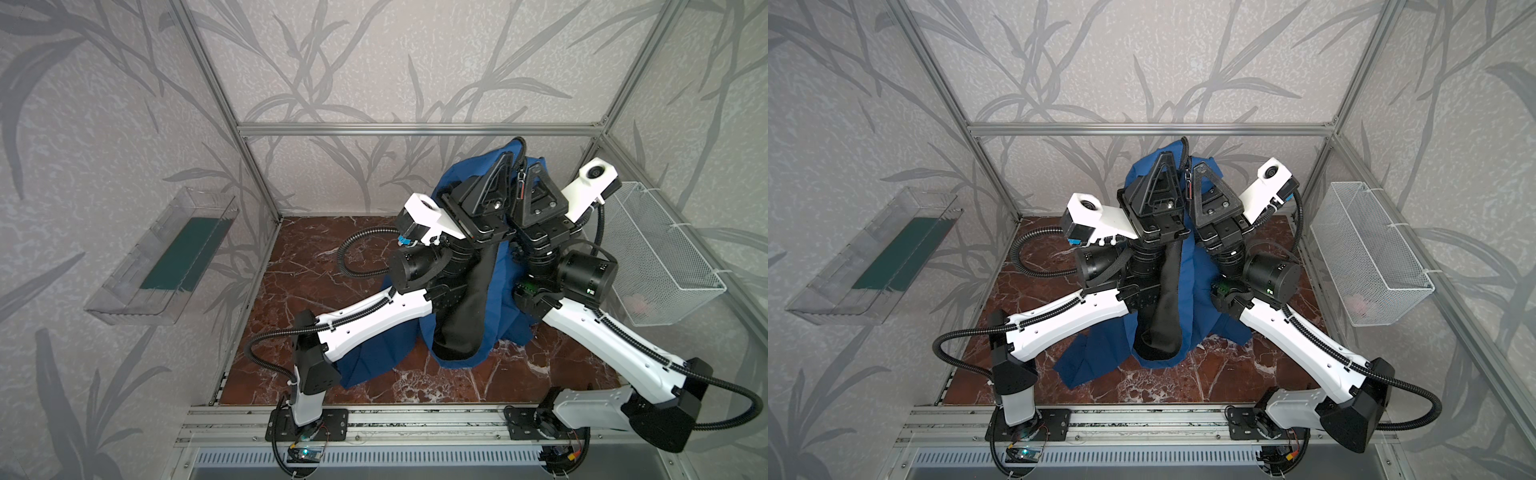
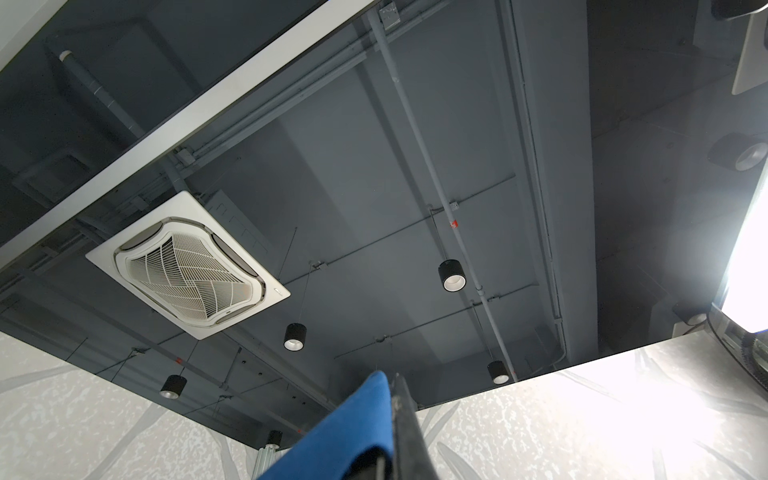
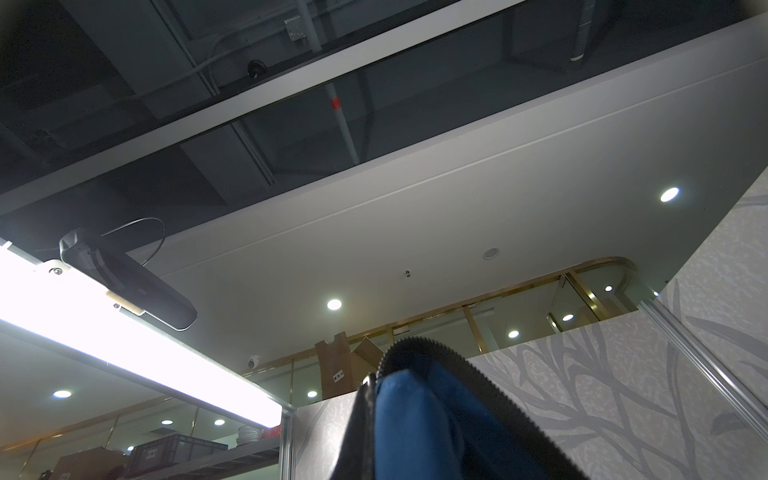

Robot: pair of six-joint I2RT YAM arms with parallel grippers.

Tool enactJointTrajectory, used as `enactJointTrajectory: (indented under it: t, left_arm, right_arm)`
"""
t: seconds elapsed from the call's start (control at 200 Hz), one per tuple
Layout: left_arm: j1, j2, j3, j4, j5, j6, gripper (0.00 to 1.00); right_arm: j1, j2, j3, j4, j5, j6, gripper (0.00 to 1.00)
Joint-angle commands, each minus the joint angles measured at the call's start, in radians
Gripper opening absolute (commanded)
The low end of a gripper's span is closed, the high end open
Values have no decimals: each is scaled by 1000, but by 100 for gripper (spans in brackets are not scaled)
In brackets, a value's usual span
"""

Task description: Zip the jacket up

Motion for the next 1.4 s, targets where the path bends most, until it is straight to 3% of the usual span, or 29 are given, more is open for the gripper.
enactJointTrajectory:
  t: [0.0,1.395]
  left_arm:
    - [-10,9,41,39,24,-1,0]
    - [-12,34,74,28,29,-14,0]
  right_arm:
    - [6,-2,34,64,1,7,0]
    - [14,17,70,64,-14,26,0]
